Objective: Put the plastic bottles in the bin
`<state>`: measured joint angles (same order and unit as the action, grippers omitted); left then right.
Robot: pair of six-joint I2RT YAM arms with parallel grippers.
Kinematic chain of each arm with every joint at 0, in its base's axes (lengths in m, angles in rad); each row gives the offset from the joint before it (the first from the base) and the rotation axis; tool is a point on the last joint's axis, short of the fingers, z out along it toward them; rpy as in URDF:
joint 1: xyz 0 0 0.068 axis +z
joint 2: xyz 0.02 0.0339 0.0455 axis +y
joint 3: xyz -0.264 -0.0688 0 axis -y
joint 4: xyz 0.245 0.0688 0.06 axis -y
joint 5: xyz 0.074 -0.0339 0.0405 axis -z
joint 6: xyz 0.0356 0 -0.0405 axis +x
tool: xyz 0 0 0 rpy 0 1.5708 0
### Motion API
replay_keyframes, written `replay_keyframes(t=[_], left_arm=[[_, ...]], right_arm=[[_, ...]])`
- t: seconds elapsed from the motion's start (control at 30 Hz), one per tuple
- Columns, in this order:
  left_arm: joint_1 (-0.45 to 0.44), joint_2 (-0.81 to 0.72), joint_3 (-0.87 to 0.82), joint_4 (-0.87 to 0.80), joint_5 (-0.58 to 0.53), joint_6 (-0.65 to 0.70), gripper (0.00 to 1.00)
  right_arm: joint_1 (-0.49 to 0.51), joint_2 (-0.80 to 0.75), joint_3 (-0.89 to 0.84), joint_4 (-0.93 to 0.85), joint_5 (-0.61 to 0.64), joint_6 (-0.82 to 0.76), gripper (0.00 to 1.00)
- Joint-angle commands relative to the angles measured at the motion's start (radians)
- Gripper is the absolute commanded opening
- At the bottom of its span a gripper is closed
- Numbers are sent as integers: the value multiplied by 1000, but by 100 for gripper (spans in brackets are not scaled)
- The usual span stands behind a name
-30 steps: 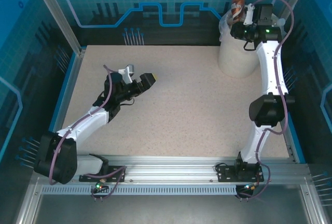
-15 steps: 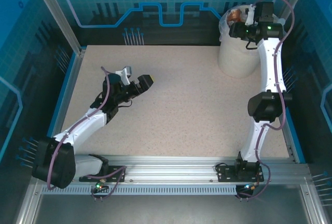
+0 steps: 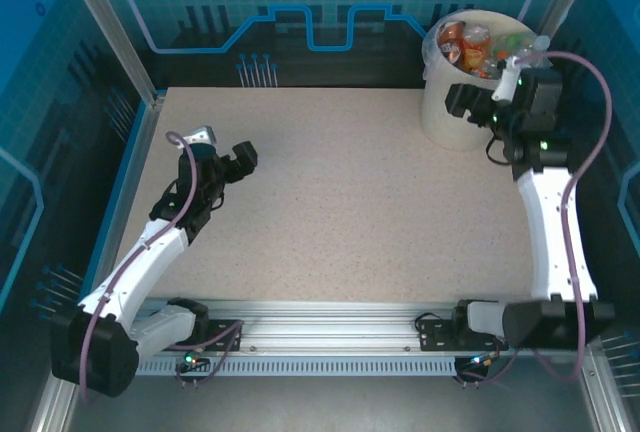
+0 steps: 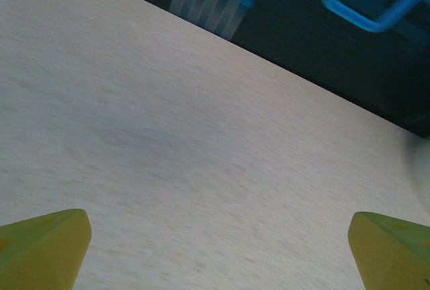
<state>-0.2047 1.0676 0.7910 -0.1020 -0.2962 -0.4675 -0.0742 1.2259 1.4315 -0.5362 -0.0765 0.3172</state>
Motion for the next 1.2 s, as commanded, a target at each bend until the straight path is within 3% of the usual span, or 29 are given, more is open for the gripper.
replay_keyframes(t=[0.0, 0.13, 0.23, 0.47, 0.57, 0.67, 0.8, 0.83, 0.93, 1.0, 1.07, 1.1, 1.17], left_arm=[[22, -5, -15, -6, -291, 117, 99], [57, 28, -87, 123, -378, 196, 99], [94, 88, -143, 225, -381, 236, 99], [130, 317, -221, 482, -216, 329, 99], [134, 389, -251, 610, -134, 368, 99], [137, 404, -245, 638, -50, 424, 99], [152, 447, -342, 885, 50, 469, 99], [154, 431, -354, 877, 68, 465, 99], [157, 496, -456, 1144, 113, 488, 99], [157, 476, -470, 1125, 104, 476, 99], [157, 490, -432, 1083, 25, 460, 99], [159, 478, -425, 1042, 7, 440, 99], [157, 489, -427, 1069, 7, 447, 99]], right_arm=[[-12, -86, -174, 158, 67, 33, 100], [-13, -163, -408, 263, 114, 36, 100], [-12, -162, -580, 365, 136, 20, 100], [6, -61, -914, 782, 175, -80, 100], [23, -11, -945, 871, 185, -134, 100], [57, 37, -978, 979, 196, -199, 100], [90, 91, -1019, 1135, 228, -249, 100], [98, 96, -1028, 1173, 230, -255, 100], [118, 140, -1071, 1301, 174, -291, 100], [151, 197, -1114, 1429, 164, -334, 100], [187, 257, -1106, 1476, 201, -365, 100], [202, 279, -1063, 1436, 254, -368, 100], [128, 277, -999, 1291, 157, -306, 100]])
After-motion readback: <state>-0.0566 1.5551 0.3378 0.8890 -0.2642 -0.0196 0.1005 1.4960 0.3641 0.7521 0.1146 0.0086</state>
